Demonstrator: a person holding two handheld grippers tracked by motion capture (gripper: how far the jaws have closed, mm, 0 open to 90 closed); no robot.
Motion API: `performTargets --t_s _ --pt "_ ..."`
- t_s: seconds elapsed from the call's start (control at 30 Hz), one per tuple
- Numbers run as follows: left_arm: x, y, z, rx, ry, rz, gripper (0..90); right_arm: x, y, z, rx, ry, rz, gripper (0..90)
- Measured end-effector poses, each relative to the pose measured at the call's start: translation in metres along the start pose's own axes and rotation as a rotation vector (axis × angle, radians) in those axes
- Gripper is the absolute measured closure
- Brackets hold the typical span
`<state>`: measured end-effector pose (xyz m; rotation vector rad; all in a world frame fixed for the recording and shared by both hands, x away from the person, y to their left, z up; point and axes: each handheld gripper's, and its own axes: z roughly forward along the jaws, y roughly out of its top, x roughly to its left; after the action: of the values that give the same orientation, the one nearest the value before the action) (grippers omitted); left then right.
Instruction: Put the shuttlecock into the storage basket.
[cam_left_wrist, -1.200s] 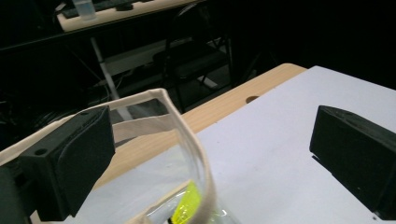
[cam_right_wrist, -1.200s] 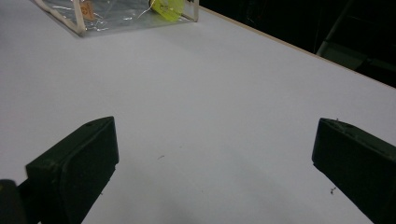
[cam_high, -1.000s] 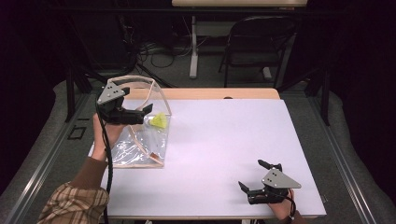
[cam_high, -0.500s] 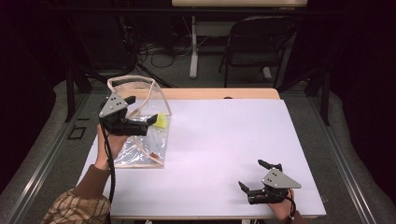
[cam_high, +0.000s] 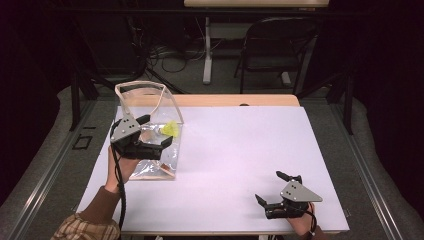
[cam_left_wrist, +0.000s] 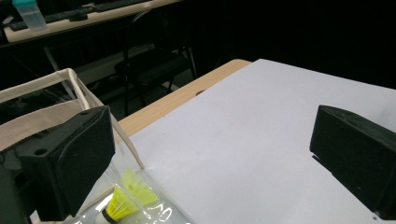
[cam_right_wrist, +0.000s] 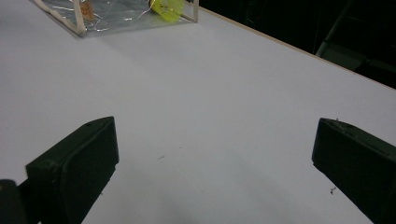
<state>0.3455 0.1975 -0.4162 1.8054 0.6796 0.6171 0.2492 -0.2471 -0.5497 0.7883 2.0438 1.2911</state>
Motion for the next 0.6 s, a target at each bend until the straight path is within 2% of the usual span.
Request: performTargets --t_s 0.6 --pt "-0.014 -0.030 0.002 0.022 -0.036 -0.004 0.0 0.000 0.000 0.000 -0.002 -0.001 -0.002 0.1"
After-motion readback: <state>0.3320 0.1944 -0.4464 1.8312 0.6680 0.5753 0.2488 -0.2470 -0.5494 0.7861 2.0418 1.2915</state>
